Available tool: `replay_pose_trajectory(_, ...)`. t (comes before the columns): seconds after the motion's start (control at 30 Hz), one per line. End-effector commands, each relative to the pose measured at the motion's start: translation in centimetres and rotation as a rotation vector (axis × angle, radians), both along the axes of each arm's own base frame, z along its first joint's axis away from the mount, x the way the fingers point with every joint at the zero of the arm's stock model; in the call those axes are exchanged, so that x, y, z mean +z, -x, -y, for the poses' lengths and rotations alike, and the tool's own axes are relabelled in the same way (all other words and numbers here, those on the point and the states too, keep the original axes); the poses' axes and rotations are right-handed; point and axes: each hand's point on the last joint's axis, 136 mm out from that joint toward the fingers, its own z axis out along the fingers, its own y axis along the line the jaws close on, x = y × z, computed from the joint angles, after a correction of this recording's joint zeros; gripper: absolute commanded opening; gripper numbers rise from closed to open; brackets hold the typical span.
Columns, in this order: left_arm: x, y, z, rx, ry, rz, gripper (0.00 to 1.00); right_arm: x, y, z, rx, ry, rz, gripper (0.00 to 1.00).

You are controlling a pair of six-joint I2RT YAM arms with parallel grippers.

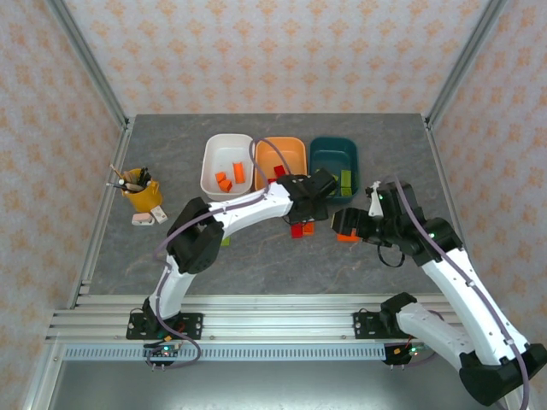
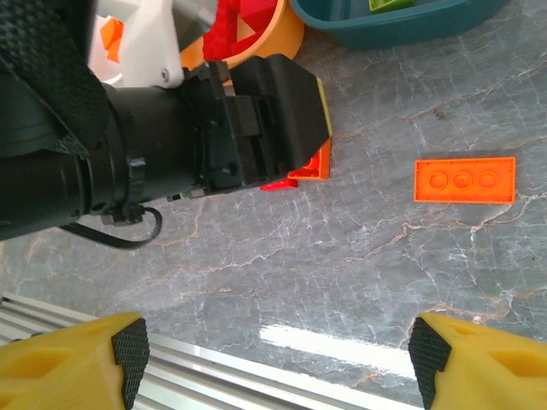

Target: Sort the legos into containers by color

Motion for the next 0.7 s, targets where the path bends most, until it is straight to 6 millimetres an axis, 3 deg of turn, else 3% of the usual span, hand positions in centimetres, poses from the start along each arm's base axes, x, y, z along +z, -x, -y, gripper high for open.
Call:
replay_pose_trajectory(0.0, -0.4, -0.5, -1.4, -0.018, -0.12, 0.028, 0.59, -0.3, 0.7, 0.8, -0.041, 0.011, -0.001, 0.81)
replay_pose_trajectory(0.13, -0.4, -0.6, -3.1, -0.008, -0.203, 0.031, 0.56, -0.4, 1.0, 0.8, -0.042, 0.001, -0.008, 0.81)
replay_pose_trajectory(0.27, -0.4, 0.3, -4.9, 0.053, -0.211, 0.035, 0.63, -0.4, 1.1, 0.7, -0.043, -0.009, -0.01, 0.81)
replay_pose_trajectory(0.47, -2.3, 0.7, -6.0, 0.127, -0.175, -0.011, 0.62, -0.2, 1.0, 0.4, -0.043, -0.034, -0.011, 0.81)
replay_pose_trajectory(0.67, -2.8, 0.4, -7.0, 0.149, -0.157, -0.01, 0.59, -0.3, 1.1, 0.4, -0.045, -0.033, -0.016, 0.81)
